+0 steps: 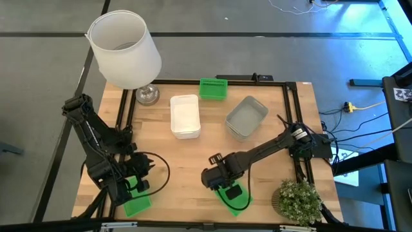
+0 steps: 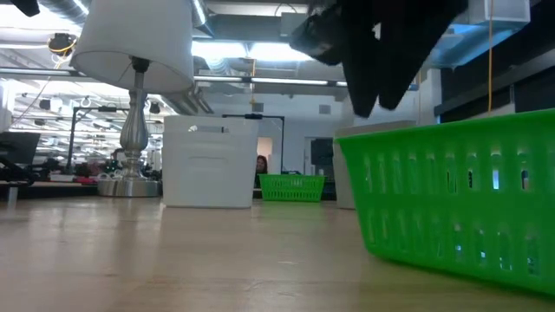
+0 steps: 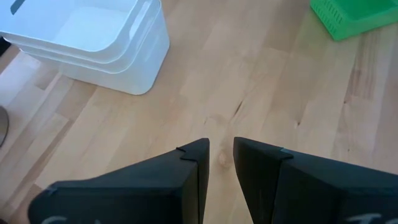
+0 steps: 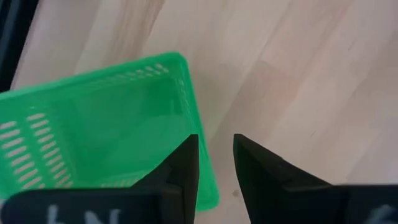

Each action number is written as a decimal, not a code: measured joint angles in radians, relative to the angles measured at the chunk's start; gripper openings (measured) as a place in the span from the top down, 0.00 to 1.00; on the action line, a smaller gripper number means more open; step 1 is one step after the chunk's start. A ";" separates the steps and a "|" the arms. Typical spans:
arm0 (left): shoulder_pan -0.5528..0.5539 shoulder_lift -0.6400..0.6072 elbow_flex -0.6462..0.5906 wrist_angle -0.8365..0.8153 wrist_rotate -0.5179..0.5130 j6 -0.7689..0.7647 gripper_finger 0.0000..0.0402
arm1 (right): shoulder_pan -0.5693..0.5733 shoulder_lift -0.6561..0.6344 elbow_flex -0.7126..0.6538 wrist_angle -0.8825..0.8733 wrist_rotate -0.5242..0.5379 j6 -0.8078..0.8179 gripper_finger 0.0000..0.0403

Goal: Stack baskets by color
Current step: Stack the bottom right green bin on the top green bin

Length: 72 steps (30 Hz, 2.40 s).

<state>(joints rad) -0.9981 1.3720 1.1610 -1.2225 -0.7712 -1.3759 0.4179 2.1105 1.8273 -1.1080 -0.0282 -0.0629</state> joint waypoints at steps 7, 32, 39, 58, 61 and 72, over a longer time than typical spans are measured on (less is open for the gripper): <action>0.000 0.000 0.000 0.000 0.000 0.015 0.84 | 0.000 0.000 -0.042 0.025 0.000 -0.022 0.75; 0.001 0.000 0.000 -0.001 0.002 0.026 0.84 | -0.023 0.000 -0.150 0.177 -0.009 0.249 0.98; 0.000 0.000 0.000 -0.001 0.027 0.053 0.84 | -0.022 0.000 0.012 0.052 0.159 0.441 0.99; 0.001 0.000 0.000 0.003 -0.422 0.165 0.84 | -0.134 -0.018 0.465 -0.456 0.909 1.214 0.99; 0.001 0.000 0.000 0.008 -0.415 0.158 0.84 | -0.226 -0.029 0.461 -0.464 0.902 1.230 0.99; 0.047 0.000 0.000 -0.004 -0.400 0.195 0.84 | -0.627 -0.093 0.461 -0.435 0.768 1.026 1.00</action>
<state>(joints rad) -0.9515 1.3720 1.1610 -1.2263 -1.1707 -1.1806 -0.2091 2.0172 2.2881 -1.5430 0.7398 0.9634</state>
